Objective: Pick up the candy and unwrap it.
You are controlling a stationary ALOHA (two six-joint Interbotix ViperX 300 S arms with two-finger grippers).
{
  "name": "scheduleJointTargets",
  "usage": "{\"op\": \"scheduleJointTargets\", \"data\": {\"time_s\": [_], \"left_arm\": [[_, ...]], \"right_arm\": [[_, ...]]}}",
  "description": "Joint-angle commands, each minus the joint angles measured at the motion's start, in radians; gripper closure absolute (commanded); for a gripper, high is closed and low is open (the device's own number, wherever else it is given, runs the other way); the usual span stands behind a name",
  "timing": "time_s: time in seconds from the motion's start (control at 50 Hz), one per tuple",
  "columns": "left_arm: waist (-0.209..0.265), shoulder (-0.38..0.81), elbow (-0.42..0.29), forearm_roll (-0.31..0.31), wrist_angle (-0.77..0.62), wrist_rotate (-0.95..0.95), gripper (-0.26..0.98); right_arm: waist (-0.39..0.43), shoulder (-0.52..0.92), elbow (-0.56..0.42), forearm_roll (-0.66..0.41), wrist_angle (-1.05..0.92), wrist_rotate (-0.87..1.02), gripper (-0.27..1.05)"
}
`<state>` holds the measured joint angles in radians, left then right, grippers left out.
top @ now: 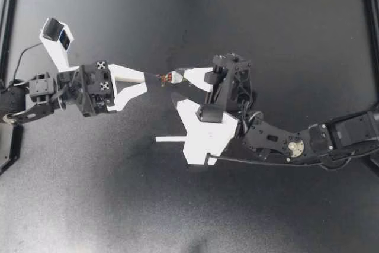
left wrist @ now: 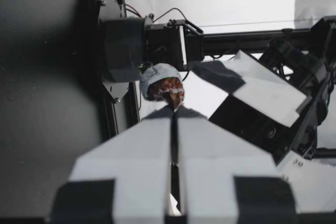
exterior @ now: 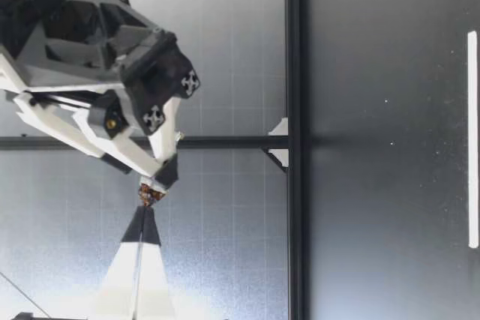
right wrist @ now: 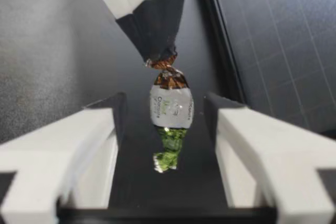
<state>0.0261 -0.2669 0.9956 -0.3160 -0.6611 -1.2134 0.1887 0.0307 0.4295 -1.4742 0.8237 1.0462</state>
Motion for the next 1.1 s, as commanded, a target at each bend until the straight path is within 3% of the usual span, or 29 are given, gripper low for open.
{"op": "scheduleJointTargets", "data": {"time_s": [0.0,0.32,0.54,0.78,0.96,1.08], "left_arm": [[0.003,-0.017,-0.012,0.014,-0.009,0.005,0.93],[0.003,-0.009,-0.008,0.035,-0.009,0.006,0.93],[0.003,-0.009,-0.015,0.055,-0.009,0.006,0.93],[0.003,-0.008,-0.008,0.092,-0.009,0.006,0.93],[0.003,-0.023,0.028,0.094,-0.009,0.038,0.93],[0.003,-0.049,0.052,0.094,-0.009,0.224,0.93]], "right_arm": [[-0.014,-0.011,-0.025,0.006,0.000,0.005,0.18],[-0.017,-0.011,-0.029,0.012,0.015,0.002,0.23],[-0.017,-0.009,-0.031,0.014,-0.029,-0.003,0.45],[-0.017,-0.015,-0.028,0.020,-0.066,-0.003,0.93],[-0.017,-0.021,-0.025,0.021,-0.067,-0.002,0.99],[-0.012,-0.029,-0.023,0.029,-0.072,-0.002,0.99]]}}
